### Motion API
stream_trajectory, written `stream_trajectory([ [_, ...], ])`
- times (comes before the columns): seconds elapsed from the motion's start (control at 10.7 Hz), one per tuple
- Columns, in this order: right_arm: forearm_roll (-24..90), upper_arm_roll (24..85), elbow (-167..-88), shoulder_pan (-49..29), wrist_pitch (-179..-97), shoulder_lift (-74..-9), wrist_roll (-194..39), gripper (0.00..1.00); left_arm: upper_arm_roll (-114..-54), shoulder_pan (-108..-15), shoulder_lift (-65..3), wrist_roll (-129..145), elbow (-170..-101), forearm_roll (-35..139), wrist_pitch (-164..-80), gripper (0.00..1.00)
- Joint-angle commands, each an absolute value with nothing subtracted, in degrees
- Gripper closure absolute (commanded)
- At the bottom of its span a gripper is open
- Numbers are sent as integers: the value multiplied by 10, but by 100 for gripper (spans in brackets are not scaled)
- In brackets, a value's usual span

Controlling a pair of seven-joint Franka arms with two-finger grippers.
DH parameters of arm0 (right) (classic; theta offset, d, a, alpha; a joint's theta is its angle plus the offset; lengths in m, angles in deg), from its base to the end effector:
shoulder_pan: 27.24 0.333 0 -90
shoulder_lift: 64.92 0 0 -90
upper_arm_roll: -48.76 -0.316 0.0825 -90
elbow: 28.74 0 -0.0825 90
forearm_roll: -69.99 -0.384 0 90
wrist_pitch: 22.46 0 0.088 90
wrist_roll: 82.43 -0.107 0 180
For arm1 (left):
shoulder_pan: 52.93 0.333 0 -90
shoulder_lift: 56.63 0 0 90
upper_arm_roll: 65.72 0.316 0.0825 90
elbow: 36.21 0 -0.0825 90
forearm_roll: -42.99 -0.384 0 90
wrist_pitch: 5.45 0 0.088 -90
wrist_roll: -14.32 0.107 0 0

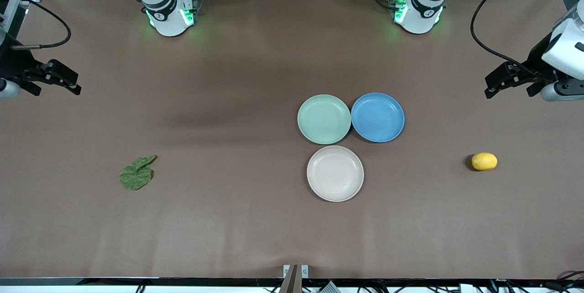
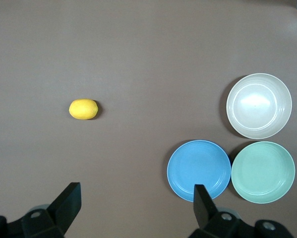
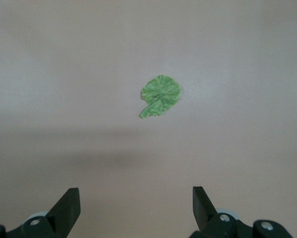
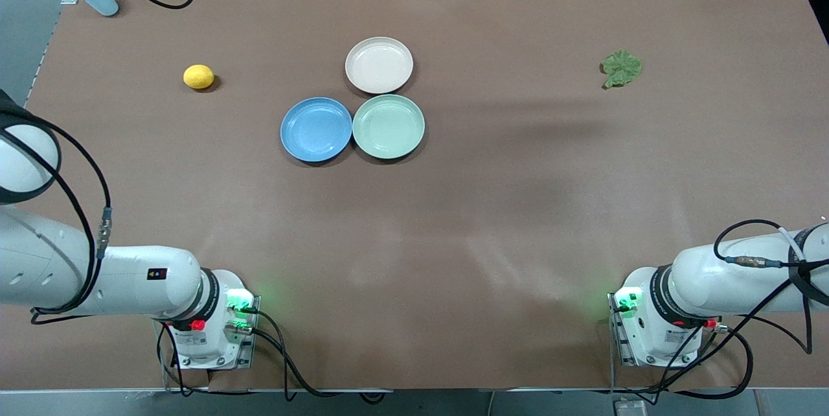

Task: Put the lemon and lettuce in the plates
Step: 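Reach the right gripper to the lettuce while the left gripper reaches the lemon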

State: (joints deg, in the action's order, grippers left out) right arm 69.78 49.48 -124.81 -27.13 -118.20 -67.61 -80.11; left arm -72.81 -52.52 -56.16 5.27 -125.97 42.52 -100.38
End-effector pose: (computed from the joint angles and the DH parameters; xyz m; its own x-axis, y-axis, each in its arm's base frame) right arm 0.5481 -0.0056 0.6090 0.9987 0.0295 0.0413 0.0296 -0.9996 -0.0026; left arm 0.5622 -0.0647 0.6299 0.9958 0.0411 0.0821 0.0408 -0.9992 0.0058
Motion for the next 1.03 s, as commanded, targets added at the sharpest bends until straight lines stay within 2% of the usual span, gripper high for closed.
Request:
stream_trajectory([
  [0.0,688,495,-1259,-272,-1180,-662,-748,0,-728,-526,-557,57,-1248,425,-993,0],
  [0.19,688,495,-1294,-275,-1211,-653,-748,0,-728,-527,-551,56,-1247,427,-993,0],
  [0.37,688,496,-1340,-278,-1280,-632,-753,0,-725,-528,-512,55,-1220,422,-993,0],
  [0.75,688,495,-1353,-278,-1434,-507,-754,2,-721,-474,-485,79,-1266,412,-1004,0],
  [0.93,688,496,-1352,-280,-1512,-435,-751,2,-721,-436,-458,101,-1311,398,-1075,0],
])
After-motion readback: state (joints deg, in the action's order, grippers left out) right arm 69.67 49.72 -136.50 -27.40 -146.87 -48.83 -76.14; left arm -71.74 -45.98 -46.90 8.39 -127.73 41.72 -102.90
